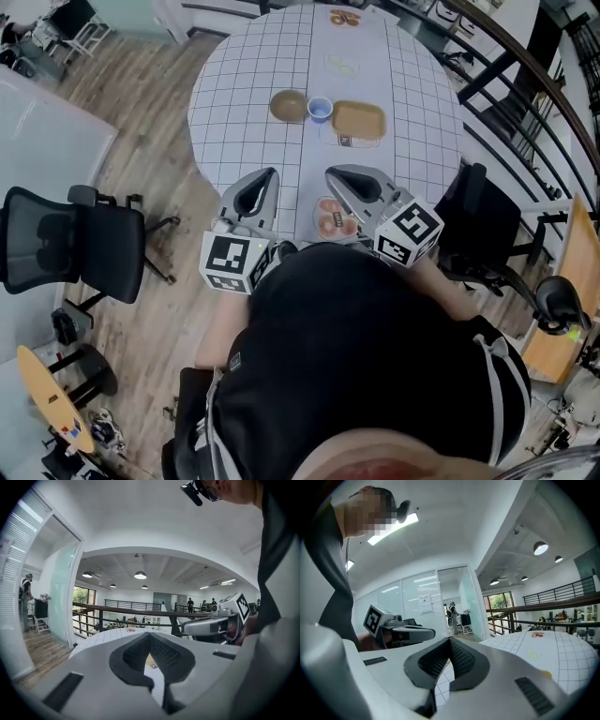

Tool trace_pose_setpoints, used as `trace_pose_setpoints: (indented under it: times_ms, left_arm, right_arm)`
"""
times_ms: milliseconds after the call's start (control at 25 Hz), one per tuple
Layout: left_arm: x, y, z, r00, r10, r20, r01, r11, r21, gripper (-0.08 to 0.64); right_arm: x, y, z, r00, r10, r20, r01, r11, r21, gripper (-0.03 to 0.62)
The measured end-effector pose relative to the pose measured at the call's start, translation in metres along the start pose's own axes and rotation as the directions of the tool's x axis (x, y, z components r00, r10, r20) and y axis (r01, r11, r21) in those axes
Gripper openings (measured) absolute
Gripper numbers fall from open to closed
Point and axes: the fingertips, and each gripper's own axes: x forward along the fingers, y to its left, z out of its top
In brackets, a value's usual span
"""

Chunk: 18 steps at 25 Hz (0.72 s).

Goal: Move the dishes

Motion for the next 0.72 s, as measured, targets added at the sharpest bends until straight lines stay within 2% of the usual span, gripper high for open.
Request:
trace_pose_setpoints:
  times_ms: [280,720]
  left_arm:
    - [0.012,-0.003,0.000,1.000,-0.013,-0.003,0.013,1.000,-0.007,0.006]
    - [0.031,-0.017,-0.004,0.999,-0.046,-0.022,0.046,0.999,-0.003,0.006]
  right_arm:
    - [-0.006,-0.008,0.004,1.000,-0.019,-0.006,0.019,0.999,-0.030,0.017]
    - [-0.014,-0.021,0.000,0.999,-0.033,-0.011,0.033,0.999,-0.017,0.017]
